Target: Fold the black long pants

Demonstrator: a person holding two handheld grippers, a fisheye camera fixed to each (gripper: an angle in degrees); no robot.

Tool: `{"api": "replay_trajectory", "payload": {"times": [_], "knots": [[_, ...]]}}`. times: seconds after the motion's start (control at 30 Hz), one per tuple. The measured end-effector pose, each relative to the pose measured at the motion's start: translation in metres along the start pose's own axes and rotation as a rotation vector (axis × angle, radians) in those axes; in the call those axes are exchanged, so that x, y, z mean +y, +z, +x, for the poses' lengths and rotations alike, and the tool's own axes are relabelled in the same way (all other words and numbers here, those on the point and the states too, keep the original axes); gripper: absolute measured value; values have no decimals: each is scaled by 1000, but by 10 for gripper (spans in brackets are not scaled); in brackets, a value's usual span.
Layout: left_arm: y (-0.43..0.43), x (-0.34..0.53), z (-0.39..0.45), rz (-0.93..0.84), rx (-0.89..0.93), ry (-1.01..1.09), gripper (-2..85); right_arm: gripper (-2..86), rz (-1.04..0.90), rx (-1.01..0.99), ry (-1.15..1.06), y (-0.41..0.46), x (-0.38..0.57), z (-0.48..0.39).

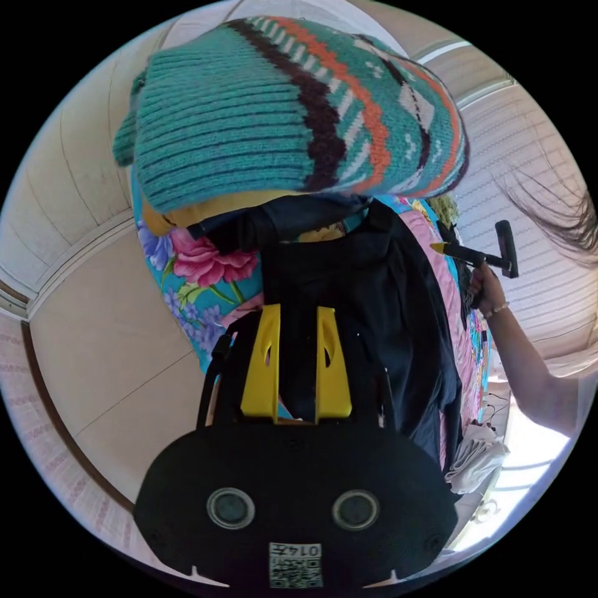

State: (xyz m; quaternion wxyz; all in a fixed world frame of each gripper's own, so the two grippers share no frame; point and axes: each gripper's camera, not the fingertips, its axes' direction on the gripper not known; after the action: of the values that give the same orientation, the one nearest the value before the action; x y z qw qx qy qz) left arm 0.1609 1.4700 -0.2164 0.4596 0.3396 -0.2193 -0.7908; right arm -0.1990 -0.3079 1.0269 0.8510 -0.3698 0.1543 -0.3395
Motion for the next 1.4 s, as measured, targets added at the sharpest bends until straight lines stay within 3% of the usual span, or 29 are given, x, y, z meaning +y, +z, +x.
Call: {"api": "replay_trajectory", "payload": {"times": [0.2,0.47,0.57,0.67,0.8,0.93,1.03,1.1,1.17,1.4], "knots": [[2,-11,8,-24,3,-5,-3,85,-32,124,179,-67,156,40],[-5,-13,51,-30,-143,10,48,85,-5,264,702,-144,434,38],[-33,3,121,9,-254,187,49,85,33,329,931,-160,538,20],[-23,33,232,-43,-227,541,47,96,9,361,1045,-168,611,17],[50,109,392,-235,63,968,49,133,-93,440,1037,-167,662,47],[119,185,504,-386,273,1132,55,132,-180,510,1005,-146,692,79],[149,226,558,-418,310,1195,58,104,-270,445,966,-112,713,103],[161,247,583,-458,332,1227,59,26,-267,399,935,-115,723,103],[166,267,606,-459,341,1294,60,16,-274,390,911,-129,728,97],[186,312,676,-399,303,1480,67,16,-341,581,813,-188,731,100]]}}
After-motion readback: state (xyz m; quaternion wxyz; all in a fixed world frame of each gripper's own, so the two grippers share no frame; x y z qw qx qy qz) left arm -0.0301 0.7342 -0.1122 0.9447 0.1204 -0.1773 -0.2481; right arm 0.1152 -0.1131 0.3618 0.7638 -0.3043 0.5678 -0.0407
